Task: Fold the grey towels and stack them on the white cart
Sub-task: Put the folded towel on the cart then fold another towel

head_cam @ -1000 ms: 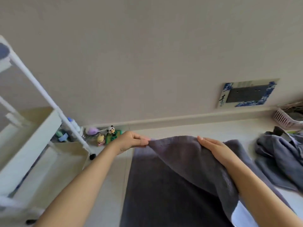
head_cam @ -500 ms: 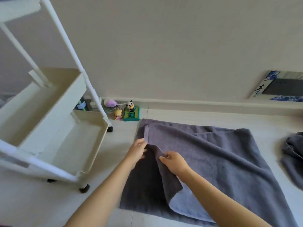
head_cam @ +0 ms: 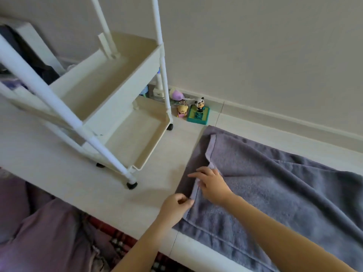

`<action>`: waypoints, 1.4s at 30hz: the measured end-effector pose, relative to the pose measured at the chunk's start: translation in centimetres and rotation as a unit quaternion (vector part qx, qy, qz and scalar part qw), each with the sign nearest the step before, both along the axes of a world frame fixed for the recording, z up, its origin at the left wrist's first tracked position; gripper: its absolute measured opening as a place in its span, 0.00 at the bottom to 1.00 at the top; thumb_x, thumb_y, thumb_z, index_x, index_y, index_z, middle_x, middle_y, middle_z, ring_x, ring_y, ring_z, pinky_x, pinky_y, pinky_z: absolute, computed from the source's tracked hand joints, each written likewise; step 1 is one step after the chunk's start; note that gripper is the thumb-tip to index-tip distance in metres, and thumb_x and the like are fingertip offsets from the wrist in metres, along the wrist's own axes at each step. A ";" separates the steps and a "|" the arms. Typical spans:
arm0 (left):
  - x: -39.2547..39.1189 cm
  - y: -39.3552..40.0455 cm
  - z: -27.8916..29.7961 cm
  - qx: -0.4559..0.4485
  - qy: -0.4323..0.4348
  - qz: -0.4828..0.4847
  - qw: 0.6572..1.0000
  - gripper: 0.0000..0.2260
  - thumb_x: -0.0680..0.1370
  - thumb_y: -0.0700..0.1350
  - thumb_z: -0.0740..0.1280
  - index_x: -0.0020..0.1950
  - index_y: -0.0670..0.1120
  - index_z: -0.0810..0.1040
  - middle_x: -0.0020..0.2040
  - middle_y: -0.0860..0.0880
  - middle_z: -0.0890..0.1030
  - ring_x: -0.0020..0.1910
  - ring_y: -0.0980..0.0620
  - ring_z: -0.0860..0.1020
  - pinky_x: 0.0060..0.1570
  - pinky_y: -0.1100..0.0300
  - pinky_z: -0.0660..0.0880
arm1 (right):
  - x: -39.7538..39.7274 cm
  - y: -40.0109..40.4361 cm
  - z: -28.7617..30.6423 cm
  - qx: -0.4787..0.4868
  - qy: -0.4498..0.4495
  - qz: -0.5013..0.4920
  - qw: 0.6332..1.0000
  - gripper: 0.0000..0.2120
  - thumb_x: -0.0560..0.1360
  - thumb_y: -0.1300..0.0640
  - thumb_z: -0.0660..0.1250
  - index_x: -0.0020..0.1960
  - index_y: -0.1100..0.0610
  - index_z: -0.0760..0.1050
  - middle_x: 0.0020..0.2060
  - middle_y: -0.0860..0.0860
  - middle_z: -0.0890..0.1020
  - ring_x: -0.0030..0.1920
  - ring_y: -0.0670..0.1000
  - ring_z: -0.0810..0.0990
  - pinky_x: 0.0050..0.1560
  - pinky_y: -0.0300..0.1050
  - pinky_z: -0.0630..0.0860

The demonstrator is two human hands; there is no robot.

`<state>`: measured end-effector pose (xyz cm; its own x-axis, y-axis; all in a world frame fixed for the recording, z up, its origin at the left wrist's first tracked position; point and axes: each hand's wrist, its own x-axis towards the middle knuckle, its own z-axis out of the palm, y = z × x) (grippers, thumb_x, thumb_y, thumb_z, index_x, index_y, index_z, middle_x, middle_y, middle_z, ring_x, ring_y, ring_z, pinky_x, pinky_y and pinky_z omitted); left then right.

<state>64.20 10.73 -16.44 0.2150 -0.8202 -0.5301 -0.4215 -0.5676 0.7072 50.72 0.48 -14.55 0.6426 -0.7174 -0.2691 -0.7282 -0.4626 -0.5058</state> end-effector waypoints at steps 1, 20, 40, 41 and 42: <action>-0.1 0.1 0.3 -0.012 -0.005 -0.001 1.000 0.12 0.76 0.49 0.66 0.35 0.45 0.71 0.30 0.51 0.70 0.31 0.55 0.69 0.30 0.66 0.62 | 0.5 -0.3 0.3 -0.038 0.035 0.074 0.996 0.18 0.80 0.56 0.55 0.68 0.45 0.69 0.71 0.49 0.62 0.69 0.57 0.60 0.69 0.52 0.57; -0.2 3.6 -0.9 -0.017 -0.248 0.103 0.963 0.07 0.80 0.46 0.60 0.50 0.42 0.71 0.50 0.47 0.69 0.41 0.49 0.75 0.39 0.65 0.68 | 4.4 -3.9 -1.5 -0.194 0.137 0.260 0.936 0.19 0.79 0.43 0.56 0.61 0.54 0.74 0.61 0.50 0.72 0.65 0.53 0.66 0.69 0.47 0.54; -0.2 3.3 -1.1 -0.044 -0.236 0.228 0.944 0.07 0.80 0.42 0.59 0.42 0.46 0.65 0.31 0.49 0.70 0.27 0.53 0.68 0.24 0.65 0.58 | 1.9 -20.9 9.5 0.129 0.130 0.016 0.983 0.04 0.71 0.51 0.71 0.42 0.50 0.79 0.44 0.50 0.80 0.52 0.52 0.75 0.58 0.45 0.69; -0.2 3.4 -1.1 -0.046 -0.229 0.238 0.943 0.06 0.80 0.43 0.59 0.43 0.46 0.65 0.30 0.48 0.71 0.27 0.53 0.69 0.24 0.64 0.59 | 1.9 -21.3 9.5 0.242 0.010 -0.048 0.969 0.02 0.71 0.55 0.71 0.44 0.52 0.80 0.48 0.53 0.81 0.53 0.54 0.77 0.59 0.46 0.71; -0.2 3.5 -1.1 -0.045 -0.225 0.241 0.943 0.06 0.80 0.44 0.59 0.44 0.47 0.65 0.30 0.48 0.72 0.26 0.54 0.69 0.23 0.63 0.60 | 1.7 -21.6 8.7 0.294 -0.074 -0.112 0.946 0.04 0.72 0.58 0.71 0.46 0.53 0.81 0.52 0.56 0.81 0.53 0.55 0.78 0.60 0.48 0.72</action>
<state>63.95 14.26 -17.58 0.7613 -0.6071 -0.2280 -0.3992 -0.7158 0.5730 52.44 -21.13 -5.84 0.5549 -0.5942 -0.5823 -0.6749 0.0878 -0.7327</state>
